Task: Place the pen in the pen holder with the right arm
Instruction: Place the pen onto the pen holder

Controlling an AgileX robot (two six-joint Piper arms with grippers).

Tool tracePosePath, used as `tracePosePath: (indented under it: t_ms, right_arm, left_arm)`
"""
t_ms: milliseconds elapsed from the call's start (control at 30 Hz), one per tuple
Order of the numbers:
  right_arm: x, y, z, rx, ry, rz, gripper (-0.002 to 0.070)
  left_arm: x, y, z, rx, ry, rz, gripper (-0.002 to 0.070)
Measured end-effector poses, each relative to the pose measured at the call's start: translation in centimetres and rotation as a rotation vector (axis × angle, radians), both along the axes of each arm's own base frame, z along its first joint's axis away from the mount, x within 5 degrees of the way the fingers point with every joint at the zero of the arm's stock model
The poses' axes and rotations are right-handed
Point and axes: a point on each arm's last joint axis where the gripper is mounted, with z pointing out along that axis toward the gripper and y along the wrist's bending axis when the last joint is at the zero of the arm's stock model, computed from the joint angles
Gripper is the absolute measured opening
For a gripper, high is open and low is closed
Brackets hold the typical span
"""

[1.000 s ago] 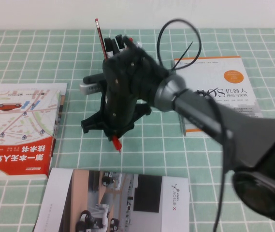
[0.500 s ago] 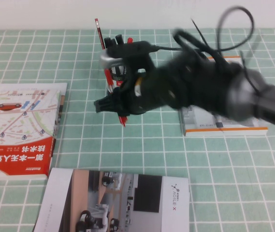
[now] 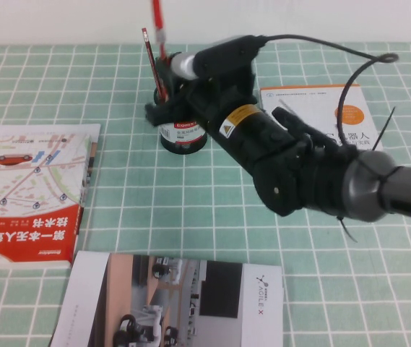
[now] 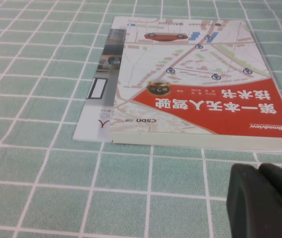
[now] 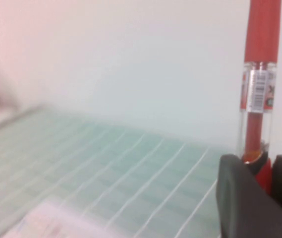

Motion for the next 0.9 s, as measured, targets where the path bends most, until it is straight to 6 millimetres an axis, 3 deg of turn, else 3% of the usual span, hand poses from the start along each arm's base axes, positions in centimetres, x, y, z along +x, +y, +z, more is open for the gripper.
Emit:
tracePosePath:
  t_ms: [200,433,900]
  right_arm:
    - [1.0,-0.3,-1.0,0.095,-0.107,-0.092,0.0095]
    - [2.5,0.9,-3.3,0.08,-0.096,-0.099,0.0095]
    - [5.1,2.5,-5.3,0.056,-0.035,-0.139,0.0095]
  left_arm:
    - [0.0,0.0,0.0,0.0,0.0,0.0,-0.0004]
    - [0.0,0.0,0.0,0.0,0.0,0.0,-0.0004]
    - [0.0,0.0,0.0,0.0,0.0,0.0,-0.0004]
